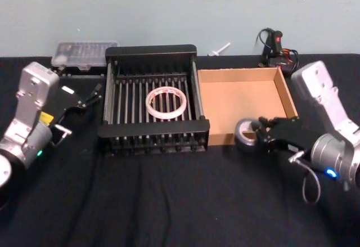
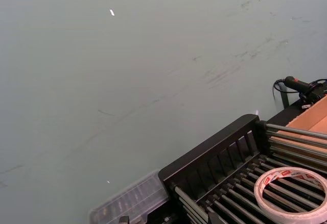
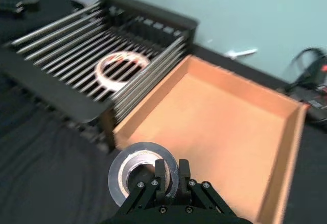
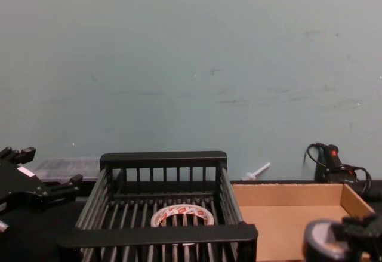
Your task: Pick up the white tape and place it into the black box , Pick up the silver tape and place it into the brown box.
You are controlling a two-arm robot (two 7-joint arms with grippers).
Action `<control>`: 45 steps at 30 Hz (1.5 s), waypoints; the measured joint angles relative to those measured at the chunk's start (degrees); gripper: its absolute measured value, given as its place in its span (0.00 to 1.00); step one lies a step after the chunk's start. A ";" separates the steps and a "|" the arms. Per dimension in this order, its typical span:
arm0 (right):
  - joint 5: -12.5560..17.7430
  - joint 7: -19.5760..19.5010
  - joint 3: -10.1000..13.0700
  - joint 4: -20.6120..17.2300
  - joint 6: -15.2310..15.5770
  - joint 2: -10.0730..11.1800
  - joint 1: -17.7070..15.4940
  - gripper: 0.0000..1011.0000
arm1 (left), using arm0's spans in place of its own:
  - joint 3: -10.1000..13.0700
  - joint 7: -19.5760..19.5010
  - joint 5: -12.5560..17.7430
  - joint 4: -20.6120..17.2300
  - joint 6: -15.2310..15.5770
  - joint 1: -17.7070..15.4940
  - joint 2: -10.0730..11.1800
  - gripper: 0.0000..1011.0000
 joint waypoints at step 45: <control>-5.62 -1.05 -1.95 35.95 -5.19 -14.42 26.57 0.16 | 0.00 0.00 0.00 0.00 0.00 0.00 0.00 0.99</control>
